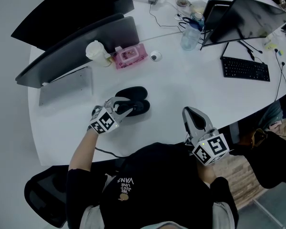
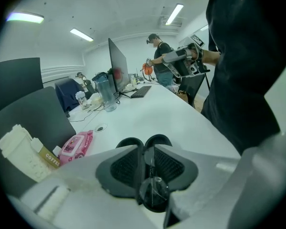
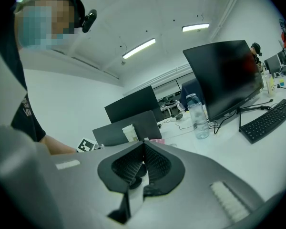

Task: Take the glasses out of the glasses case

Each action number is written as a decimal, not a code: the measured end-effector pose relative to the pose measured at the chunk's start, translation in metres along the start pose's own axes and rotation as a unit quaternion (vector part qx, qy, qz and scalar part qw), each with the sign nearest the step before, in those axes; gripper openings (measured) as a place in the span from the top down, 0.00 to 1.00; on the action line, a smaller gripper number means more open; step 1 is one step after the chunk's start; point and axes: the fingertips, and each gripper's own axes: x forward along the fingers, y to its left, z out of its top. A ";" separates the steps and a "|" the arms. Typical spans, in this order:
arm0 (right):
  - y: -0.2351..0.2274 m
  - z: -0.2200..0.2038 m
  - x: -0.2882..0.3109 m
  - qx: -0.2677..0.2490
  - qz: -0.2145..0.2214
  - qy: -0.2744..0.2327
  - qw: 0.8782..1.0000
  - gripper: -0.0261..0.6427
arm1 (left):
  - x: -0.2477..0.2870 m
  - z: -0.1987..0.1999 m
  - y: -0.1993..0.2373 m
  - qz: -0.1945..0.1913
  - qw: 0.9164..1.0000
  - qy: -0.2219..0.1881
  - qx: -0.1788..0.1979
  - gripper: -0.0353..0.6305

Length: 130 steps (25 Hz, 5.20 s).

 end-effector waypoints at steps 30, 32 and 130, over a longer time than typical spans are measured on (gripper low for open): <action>-0.013 -0.006 0.017 0.016 0.001 0.017 1.000 0.96 | 0.034 -0.037 -0.011 -0.083 0.993 0.079 0.031 0.80; -0.014 -0.007 0.018 0.016 0.001 0.017 1.000 0.96 | 0.035 -0.040 -0.012 -0.086 0.992 0.084 0.032 0.80; 0.012 0.003 -0.041 -0.003 0.030 -0.006 1.000 0.96 | -0.044 0.046 0.007 0.167 0.980 -0.042 -0.098 0.94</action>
